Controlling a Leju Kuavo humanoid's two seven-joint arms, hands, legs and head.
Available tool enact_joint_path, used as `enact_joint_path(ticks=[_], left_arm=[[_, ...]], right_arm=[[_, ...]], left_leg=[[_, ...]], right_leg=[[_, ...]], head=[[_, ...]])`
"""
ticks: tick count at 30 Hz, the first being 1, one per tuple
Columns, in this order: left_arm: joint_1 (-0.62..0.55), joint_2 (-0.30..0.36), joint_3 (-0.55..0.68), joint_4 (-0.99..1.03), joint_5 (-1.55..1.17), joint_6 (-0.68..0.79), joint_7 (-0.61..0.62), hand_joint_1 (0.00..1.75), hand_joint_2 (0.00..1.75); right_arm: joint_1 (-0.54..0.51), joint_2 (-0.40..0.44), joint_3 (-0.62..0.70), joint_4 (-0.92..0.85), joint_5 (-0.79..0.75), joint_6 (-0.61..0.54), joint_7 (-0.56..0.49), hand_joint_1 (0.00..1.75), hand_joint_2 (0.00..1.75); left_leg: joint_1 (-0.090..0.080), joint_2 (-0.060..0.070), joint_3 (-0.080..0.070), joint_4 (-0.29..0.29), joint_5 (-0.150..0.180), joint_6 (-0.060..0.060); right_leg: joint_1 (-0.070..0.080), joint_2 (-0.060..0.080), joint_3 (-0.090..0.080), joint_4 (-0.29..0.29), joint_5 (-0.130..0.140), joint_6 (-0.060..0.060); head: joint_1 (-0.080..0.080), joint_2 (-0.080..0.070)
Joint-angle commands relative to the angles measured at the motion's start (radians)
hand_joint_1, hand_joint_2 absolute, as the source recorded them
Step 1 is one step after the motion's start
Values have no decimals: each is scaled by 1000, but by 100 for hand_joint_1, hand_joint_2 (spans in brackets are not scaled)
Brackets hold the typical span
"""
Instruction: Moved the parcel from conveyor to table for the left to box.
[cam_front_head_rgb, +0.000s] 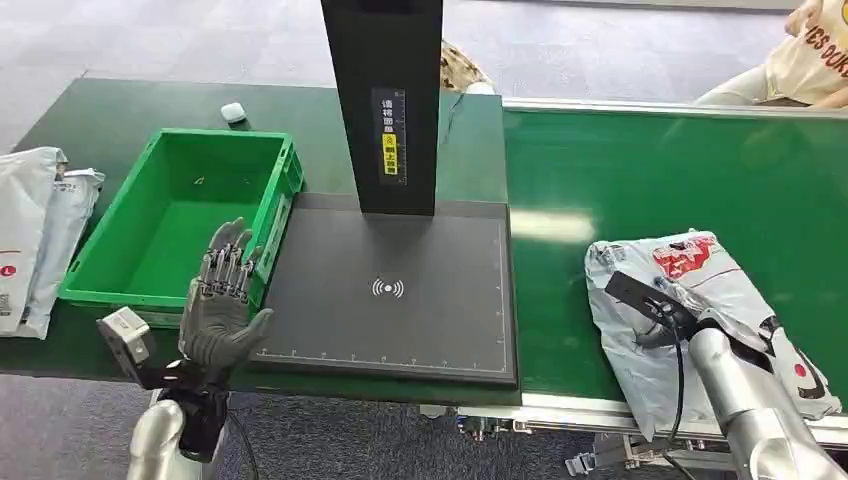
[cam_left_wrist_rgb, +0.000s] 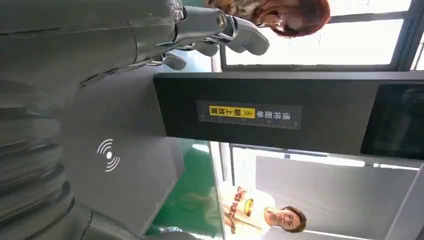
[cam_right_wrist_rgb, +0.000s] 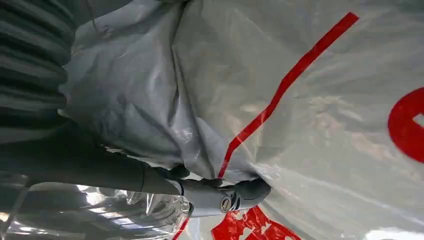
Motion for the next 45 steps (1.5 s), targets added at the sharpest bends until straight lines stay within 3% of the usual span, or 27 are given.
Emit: enact_joint_path(ticks=[1, 14, 15, 33, 36, 38, 40, 43, 45], left_arm=[[-3, 23, 1, 39, 2, 11, 5, 0, 175], [-32, 26, -7, 75, 2, 19, 2, 0, 175], [-33, 26, -7, 75, 2, 19, 2, 0, 175], [-10, 21, 16, 33, 0, 26, 2, 0, 175], [37, 15, 32, -36, 1, 22, 11, 0, 175], [69, 5, 38, -91, 5, 21, 27, 0, 175], [60, 4, 24, -82, 6, 18, 31, 0, 175], [37, 7, 12, -41, 10, 32, 24, 0, 175], [37, 7, 12, -41, 10, 32, 24, 0, 175]], right_arm=[[-17, -29, 97, 96, -16, 3, 18, 0, 175], [-19, -55, 146, 93, -30, 53, 5, 0, 175], [-21, -53, 147, 93, -30, 53, 5, 175, 175], [-78, 10, 177, 122, -17, 2, 39, 175, 175], [-108, 72, 89, 81, -56, -260, 50, 175, 175], [-89, 84, 38, -45, -10, -521, 69, 175, 175], [-27, 72, -25, -178, -7, -610, 22, 175, 175], [17, 69, -95, -255, -42, -681, -78, 175, 175], [17, 69, -95, -255, -42, -681, -78, 175, 175]], left_leg=[[0, 1, 10, -5, -1, -1], [0, -1, 6, -2, -1, 0], [0, -1, 4, -1, 0, 0], [1, 2, 6, -2, -1, 0], [0, 4, 6, -2, -1, 0], [0, 9, 6, -2, -2, 0], [0, 7, 2, -1, -2, 0], [0, 1, 4, -2, -1, 0], [0, -1, 2, -1, 0, 0]], right_leg=[[1, 0, 10, -5, -1, -3], [0, -2, 6, -3, -1, -1], [0, -1, 4, -2, -1, 0], [1, 1, 6, -3, 0, -1], [0, 4, 5, -2, 0, -1], [0, 8, 4, -2, 1, -1], [0, 7, 1, 0, 0, 0], [0, 0, 4, -2, -2, -1], [0, -2, 2, -1, -1, 1]], head=[[0, 0], [0, 0], [0, 0], [0, 0], [0, 0], [0, 0], [0, 0], [0, 0], [0, 0]])
